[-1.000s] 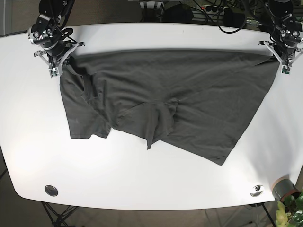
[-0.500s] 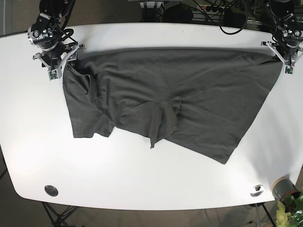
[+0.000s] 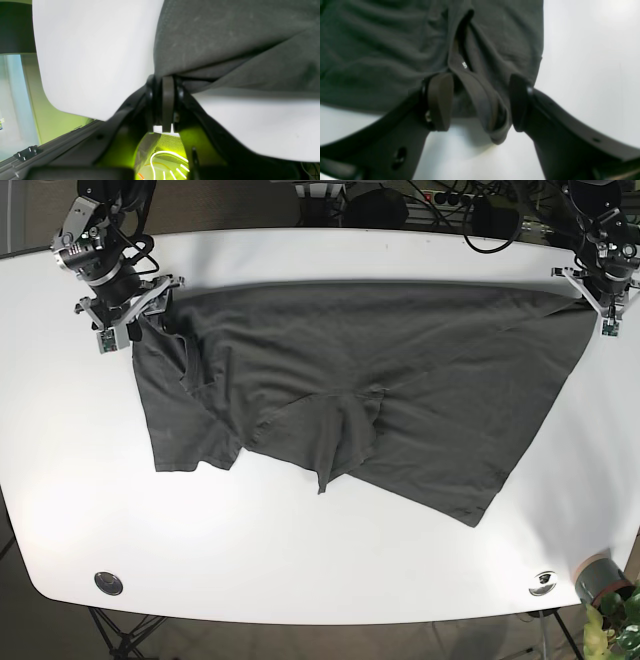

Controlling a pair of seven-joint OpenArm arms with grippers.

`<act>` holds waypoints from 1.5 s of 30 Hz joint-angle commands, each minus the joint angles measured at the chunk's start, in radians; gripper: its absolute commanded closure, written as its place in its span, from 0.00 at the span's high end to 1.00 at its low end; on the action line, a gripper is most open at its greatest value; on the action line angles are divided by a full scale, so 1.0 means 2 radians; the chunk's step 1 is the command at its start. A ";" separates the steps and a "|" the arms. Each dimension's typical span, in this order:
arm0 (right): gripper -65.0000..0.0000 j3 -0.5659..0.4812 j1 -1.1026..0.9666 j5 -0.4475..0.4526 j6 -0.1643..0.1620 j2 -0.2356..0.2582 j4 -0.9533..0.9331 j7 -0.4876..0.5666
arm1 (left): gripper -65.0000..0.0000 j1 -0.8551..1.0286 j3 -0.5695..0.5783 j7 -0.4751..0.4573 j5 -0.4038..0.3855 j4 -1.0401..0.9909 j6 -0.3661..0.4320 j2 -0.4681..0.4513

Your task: Fold the T-shirt properly

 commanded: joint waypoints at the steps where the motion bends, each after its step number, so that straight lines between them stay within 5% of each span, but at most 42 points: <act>1: 0.53 0.000 0.007 0.007 -0.001 0.003 0.011 0.009 | 0.00 0.000 -0.004 -0.005 0.000 0.008 0.003 -0.009; 10: 0.53 0.002 0.089 -0.092 -0.001 0.003 -0.033 0.008 | 0.02 0.000 -0.004 -0.004 0.000 0.008 0.003 -0.009; 20: 0.53 0.004 0.148 -0.134 -0.001 0.013 -0.129 0.008 | 0.52 -0.015 -0.005 -0.001 0.000 0.009 0.003 -0.009; 45: 0.54 0.047 0.157 -0.133 0.002 0.019 -0.196 0.012 | 0.54 -0.117 -0.002 -0.001 0.003 0.009 0.003 -0.010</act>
